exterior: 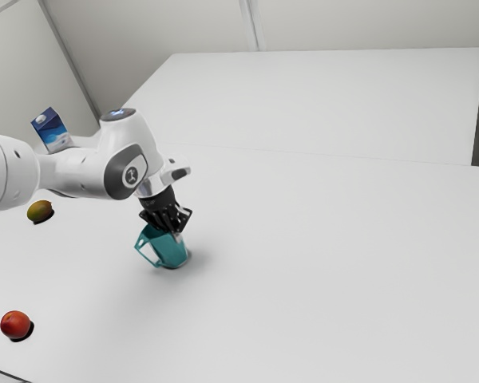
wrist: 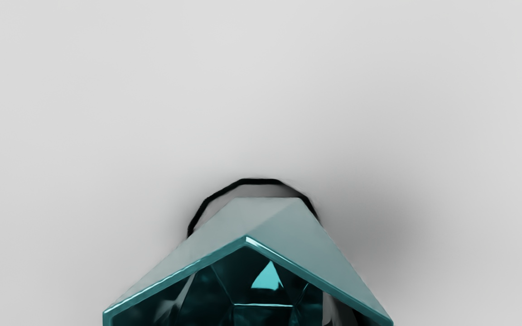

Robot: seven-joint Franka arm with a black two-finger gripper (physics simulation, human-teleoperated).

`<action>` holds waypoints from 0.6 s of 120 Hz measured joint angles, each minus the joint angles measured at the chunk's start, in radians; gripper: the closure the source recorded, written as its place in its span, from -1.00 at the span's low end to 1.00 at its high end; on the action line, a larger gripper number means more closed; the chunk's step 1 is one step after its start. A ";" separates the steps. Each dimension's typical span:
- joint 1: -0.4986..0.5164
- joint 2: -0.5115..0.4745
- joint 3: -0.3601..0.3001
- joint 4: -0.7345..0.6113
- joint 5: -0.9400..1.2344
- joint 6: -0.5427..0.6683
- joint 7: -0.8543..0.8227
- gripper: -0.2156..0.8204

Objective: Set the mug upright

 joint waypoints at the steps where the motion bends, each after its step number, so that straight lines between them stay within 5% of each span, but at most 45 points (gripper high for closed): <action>1: 0.000 0.000 0.000 0.000 0.001 0.000 -0.001 0.93; 23: 0.005 0.003 0.001 0.006 0.017 0.000 -0.009 0.92; 48: -0.004 0.001 0.002 0.025 0.038 -0.007 -0.009 0.07; 72: -0.013 -0.014 0.006 0.083 0.074 -0.030 -0.008 -0.33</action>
